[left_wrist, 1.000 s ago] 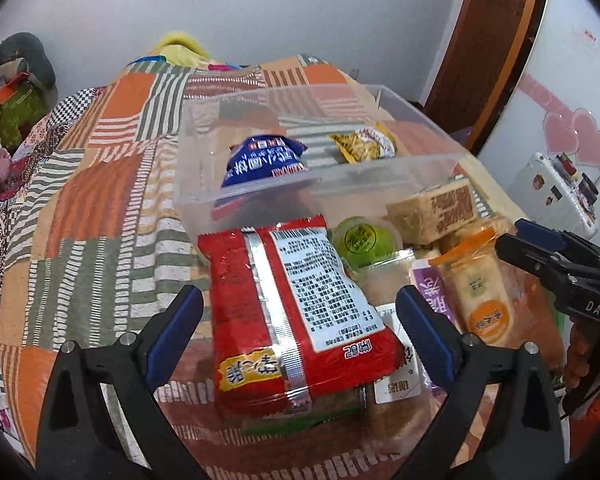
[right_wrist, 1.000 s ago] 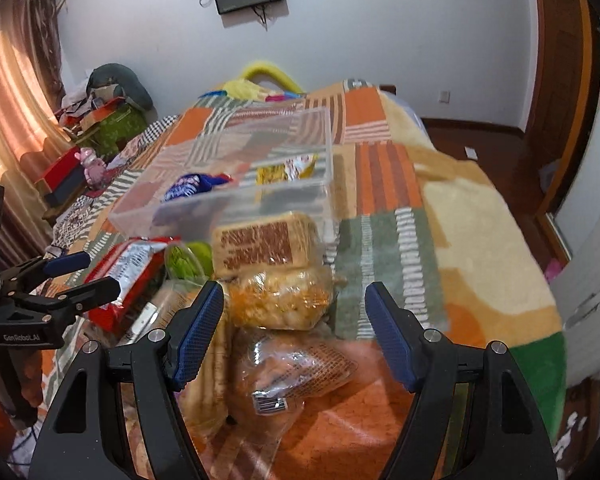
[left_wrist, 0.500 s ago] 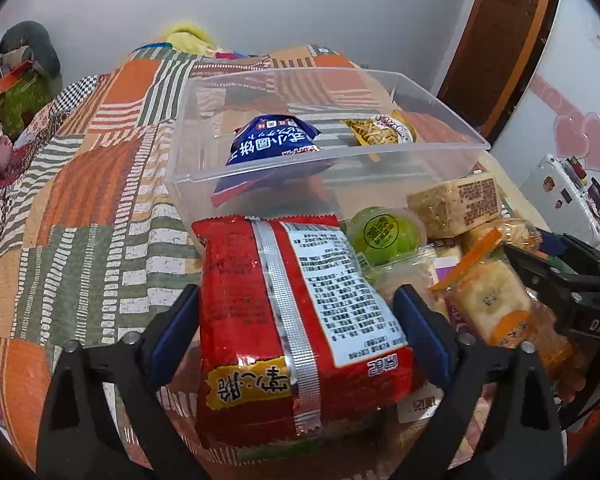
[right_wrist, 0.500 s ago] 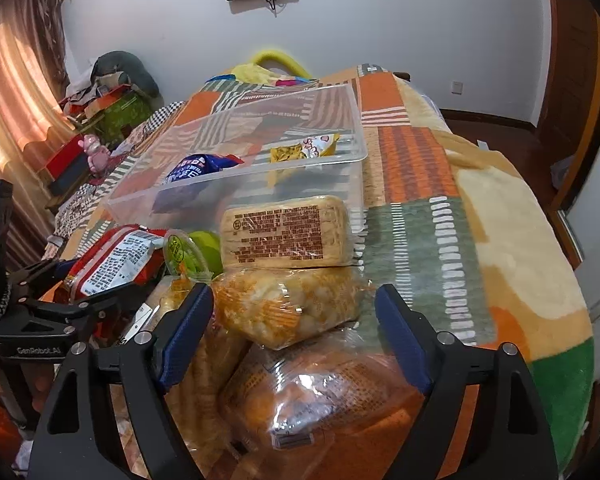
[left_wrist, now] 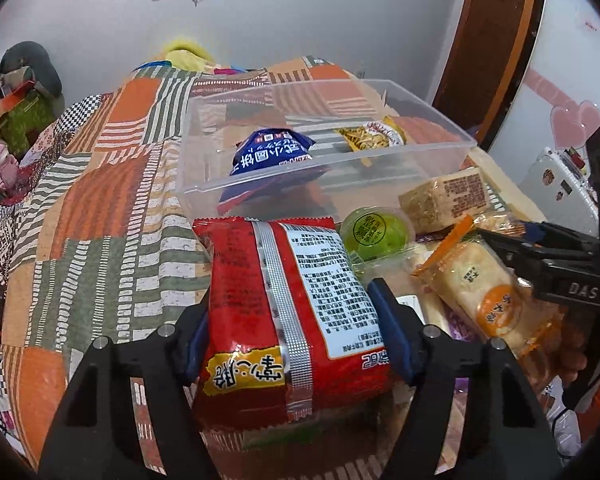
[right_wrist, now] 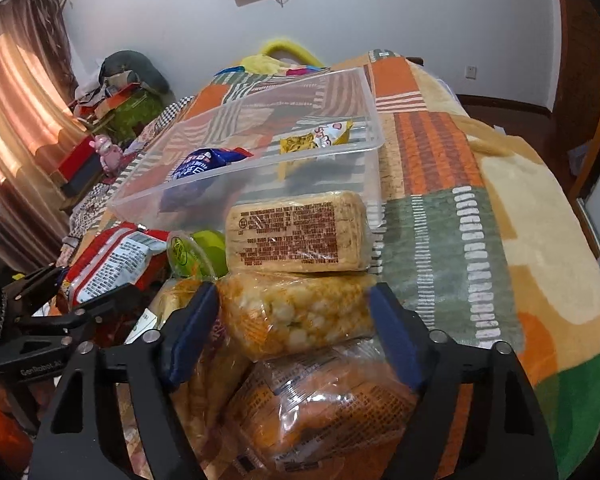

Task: Organize snacks
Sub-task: 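Grasp the red noodle bag with left tool while right grasps puff tub, then lift the red bag into the box while right tool drops puff tub in, then grasp the clear bread bag with left tool while right grasps round bread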

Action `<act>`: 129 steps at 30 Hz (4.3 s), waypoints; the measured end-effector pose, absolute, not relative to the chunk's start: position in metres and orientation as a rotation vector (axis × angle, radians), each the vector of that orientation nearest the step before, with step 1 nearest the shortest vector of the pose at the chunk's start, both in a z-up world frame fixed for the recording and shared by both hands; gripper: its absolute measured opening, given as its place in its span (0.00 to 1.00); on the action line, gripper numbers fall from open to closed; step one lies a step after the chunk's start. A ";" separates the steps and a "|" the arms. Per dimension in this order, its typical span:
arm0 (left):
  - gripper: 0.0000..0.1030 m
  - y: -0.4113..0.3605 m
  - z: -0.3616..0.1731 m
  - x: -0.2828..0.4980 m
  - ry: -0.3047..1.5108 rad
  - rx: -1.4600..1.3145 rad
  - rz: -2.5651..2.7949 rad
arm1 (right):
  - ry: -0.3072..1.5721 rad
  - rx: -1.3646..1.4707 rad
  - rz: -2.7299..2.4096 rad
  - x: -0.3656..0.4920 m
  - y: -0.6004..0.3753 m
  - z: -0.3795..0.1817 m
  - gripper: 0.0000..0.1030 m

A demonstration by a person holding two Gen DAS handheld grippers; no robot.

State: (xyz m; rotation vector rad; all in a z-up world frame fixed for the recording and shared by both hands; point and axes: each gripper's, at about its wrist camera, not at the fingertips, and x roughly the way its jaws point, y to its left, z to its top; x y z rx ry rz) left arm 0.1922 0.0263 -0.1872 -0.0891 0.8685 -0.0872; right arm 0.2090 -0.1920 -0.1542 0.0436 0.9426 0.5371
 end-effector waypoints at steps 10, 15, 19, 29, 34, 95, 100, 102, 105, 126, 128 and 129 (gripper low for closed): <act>0.68 0.023 -0.155 0.175 0.796 -0.077 -0.095 | 0.895 0.063 0.529 0.197 -0.202 -0.133 0.23; 0.68 0.022 -0.142 0.167 0.770 -0.075 -0.104 | 0.899 0.055 0.490 0.197 -0.210 -0.130 0.24; 0.68 0.021 -0.140 0.163 0.765 -0.070 -0.108 | 0.892 0.050 0.460 0.195 -0.213 -0.129 0.66; 0.68 0.022 -0.150 0.165 0.789 -0.082 -0.103 | 0.914 -0.035 0.446 0.212 -0.178 -0.144 0.81; 0.68 0.024 -0.153 0.167 0.792 -0.094 -0.105 | 0.922 -0.037 0.415 0.212 -0.189 -0.152 0.79; 0.69 0.070 -0.148 0.305 0.807 -0.135 0.036 | 0.902 -0.167 0.553 0.283 -0.105 -0.118 0.55; 0.70 0.065 -0.131 0.284 0.778 -0.103 0.008 | 0.843 -0.166 0.543 0.276 -0.116 -0.099 0.59; 0.71 0.063 -0.125 0.273 0.769 -0.092 -0.006 | 0.816 -0.156 0.543 0.268 -0.125 -0.089 0.60; 0.74 0.060 -0.119 0.255 0.769 -0.075 -0.026 | 0.788 -0.131 0.549 0.258 -0.137 -0.079 0.63; 0.79 0.040 -0.183 0.165 0.941 -0.099 -0.106 | 0.789 -0.105 0.457 0.172 -0.205 -0.106 0.71; 0.79 0.039 -0.191 0.163 0.957 -0.110 -0.104 | 0.820 -0.092 0.461 0.170 -0.207 -0.115 0.72; 0.79 0.039 -0.194 0.163 0.964 -0.114 -0.103 | 0.833 -0.087 0.463 0.168 -0.208 -0.120 0.72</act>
